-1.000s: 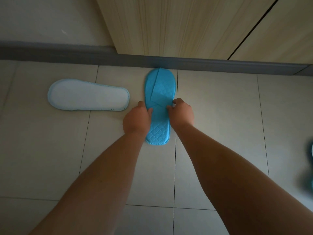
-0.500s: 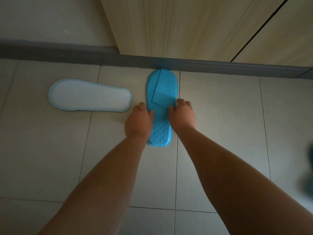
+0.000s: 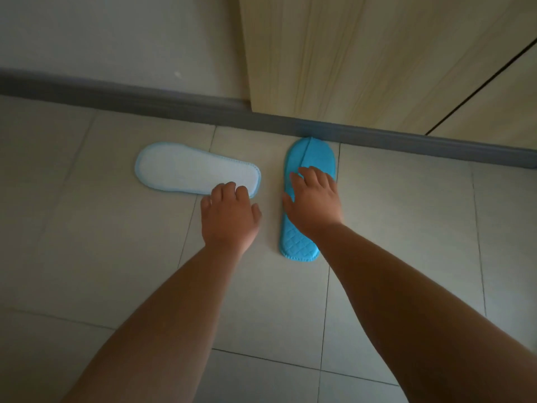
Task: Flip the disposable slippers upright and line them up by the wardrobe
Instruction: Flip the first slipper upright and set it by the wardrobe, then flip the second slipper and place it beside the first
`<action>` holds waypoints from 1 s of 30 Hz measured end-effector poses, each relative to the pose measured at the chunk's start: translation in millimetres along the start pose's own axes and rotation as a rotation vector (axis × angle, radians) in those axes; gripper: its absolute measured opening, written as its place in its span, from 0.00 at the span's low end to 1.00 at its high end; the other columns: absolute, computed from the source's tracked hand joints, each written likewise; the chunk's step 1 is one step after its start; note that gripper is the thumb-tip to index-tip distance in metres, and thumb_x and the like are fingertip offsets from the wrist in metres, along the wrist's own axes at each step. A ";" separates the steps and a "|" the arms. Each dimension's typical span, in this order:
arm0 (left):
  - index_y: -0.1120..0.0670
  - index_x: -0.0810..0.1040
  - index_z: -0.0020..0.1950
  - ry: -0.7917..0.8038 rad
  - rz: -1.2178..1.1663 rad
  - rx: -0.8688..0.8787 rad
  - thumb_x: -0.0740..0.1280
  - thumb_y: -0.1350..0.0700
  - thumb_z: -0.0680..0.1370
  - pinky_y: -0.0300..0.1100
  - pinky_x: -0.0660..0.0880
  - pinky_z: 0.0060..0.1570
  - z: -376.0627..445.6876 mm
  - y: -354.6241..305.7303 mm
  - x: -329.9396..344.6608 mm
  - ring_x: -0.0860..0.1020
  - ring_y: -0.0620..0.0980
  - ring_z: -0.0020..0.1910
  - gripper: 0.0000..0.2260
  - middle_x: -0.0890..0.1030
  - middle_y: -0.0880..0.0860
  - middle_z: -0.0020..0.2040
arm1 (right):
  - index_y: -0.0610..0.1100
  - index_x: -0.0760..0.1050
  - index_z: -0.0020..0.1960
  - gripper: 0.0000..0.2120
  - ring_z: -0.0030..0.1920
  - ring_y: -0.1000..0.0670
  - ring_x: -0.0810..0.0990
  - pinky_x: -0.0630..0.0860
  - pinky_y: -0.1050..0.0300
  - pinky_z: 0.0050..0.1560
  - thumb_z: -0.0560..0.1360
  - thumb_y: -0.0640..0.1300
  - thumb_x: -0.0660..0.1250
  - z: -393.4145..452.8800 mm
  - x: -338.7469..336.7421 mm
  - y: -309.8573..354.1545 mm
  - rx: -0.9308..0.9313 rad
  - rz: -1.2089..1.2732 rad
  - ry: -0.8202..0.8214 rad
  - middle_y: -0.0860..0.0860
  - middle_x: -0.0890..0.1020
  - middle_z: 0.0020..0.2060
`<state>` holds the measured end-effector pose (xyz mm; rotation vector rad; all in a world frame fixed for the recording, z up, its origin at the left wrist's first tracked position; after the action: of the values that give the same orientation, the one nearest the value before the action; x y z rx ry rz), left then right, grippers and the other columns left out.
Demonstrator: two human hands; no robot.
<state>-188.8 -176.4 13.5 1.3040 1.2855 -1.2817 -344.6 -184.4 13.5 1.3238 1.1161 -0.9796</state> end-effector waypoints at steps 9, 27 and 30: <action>0.58 0.62 0.73 0.068 0.042 -0.092 0.56 0.47 0.78 0.57 0.55 0.73 -15.5 81.1 -3.2 0.59 0.59 0.75 0.26 0.65 0.58 0.74 | 0.43 0.66 0.71 0.26 0.72 0.42 0.61 0.54 0.44 0.73 0.77 0.56 0.59 22.9 15.5 87.1 -0.152 -0.001 0.048 0.45 0.69 0.70; 0.60 0.67 0.68 0.060 0.029 -0.244 0.58 0.48 0.77 0.58 0.59 0.70 -55.5 176.6 17.6 0.65 0.60 0.71 0.23 0.70 0.59 0.70 | 0.41 0.57 0.74 0.32 0.75 0.41 0.53 0.52 0.44 0.74 0.77 0.56 0.62 57.2 73.3 202.7 -0.428 -0.197 0.174 0.43 0.58 0.75; 0.60 0.65 0.70 0.055 0.004 -0.268 0.58 0.48 0.77 0.58 0.58 0.71 -54.9 179.5 26.2 0.64 0.60 0.72 0.24 0.68 0.59 0.72 | 0.43 0.58 0.74 0.32 0.75 0.42 0.55 0.54 0.44 0.73 0.77 0.57 0.62 61.4 78.9 202.1 -0.425 -0.204 0.192 0.44 0.59 0.75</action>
<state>-7.3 -134.3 -21.1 1.1559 1.4379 -1.0356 -127.4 -232.4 -22.9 0.9844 1.5336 -0.7141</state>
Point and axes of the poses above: each hand's wrist, its own z-axis towards the middle knuckle, its own x-axis out of the palm, y = z × x, the point moved 10 cm from there along z, towards the middle knuckle
